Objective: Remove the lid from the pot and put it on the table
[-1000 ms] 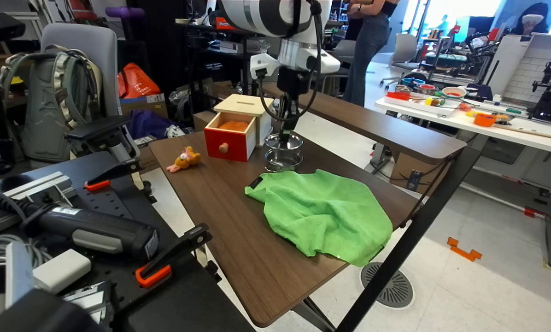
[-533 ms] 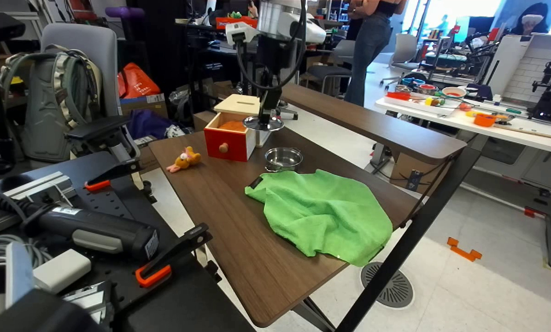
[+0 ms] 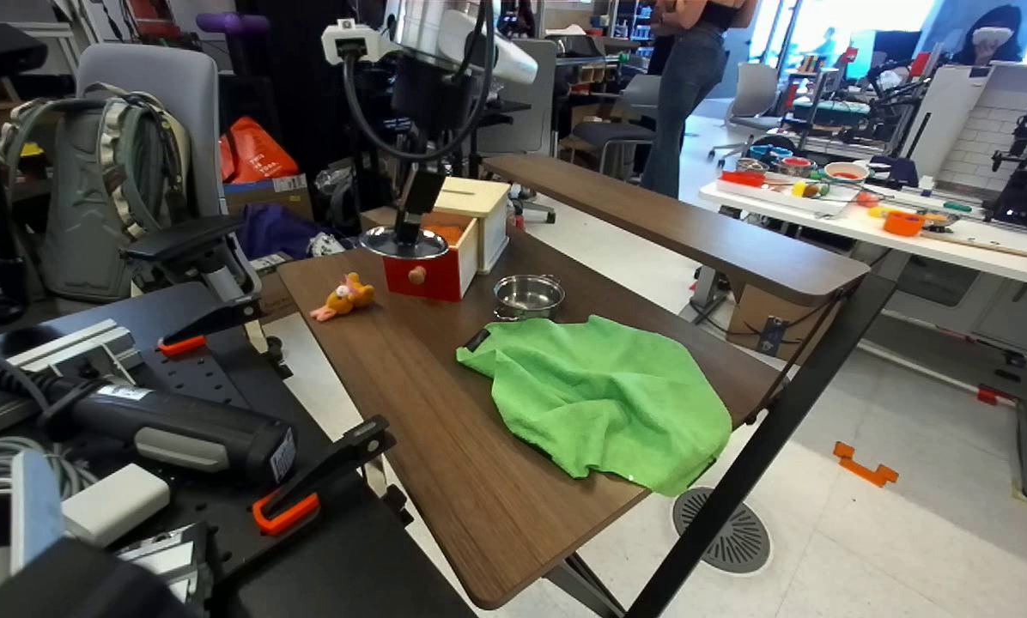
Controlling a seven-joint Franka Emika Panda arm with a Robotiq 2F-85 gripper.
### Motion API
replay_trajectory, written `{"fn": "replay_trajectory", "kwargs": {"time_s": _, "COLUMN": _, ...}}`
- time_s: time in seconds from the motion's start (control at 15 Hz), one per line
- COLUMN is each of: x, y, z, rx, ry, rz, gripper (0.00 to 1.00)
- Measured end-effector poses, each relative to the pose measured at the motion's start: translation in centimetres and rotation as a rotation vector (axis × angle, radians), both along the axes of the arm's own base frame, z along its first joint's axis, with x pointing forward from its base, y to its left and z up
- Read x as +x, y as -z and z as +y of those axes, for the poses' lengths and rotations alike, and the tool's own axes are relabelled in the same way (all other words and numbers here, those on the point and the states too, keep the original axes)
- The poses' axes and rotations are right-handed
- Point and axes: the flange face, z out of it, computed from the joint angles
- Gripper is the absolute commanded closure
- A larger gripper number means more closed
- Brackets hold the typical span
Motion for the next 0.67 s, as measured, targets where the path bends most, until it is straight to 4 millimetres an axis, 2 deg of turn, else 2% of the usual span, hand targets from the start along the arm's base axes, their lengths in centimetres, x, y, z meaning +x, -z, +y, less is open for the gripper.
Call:
{"fn": "replay_trajectory", "kwargs": {"time_s": 0.33, "x": -4.1, "y": 3.2, "z": -0.1, "rx": -0.003, "ry": -0.021, "rz": 0.061, "gripper": 0.95}}
{"fn": "replay_trajectory", "kwargs": {"time_s": 0.67, "x": -6.4, "y": 5.9, "z": -1.5, "rx": -0.03, "ry": -0.005, "rz": 0.017, "gripper": 0.95}}
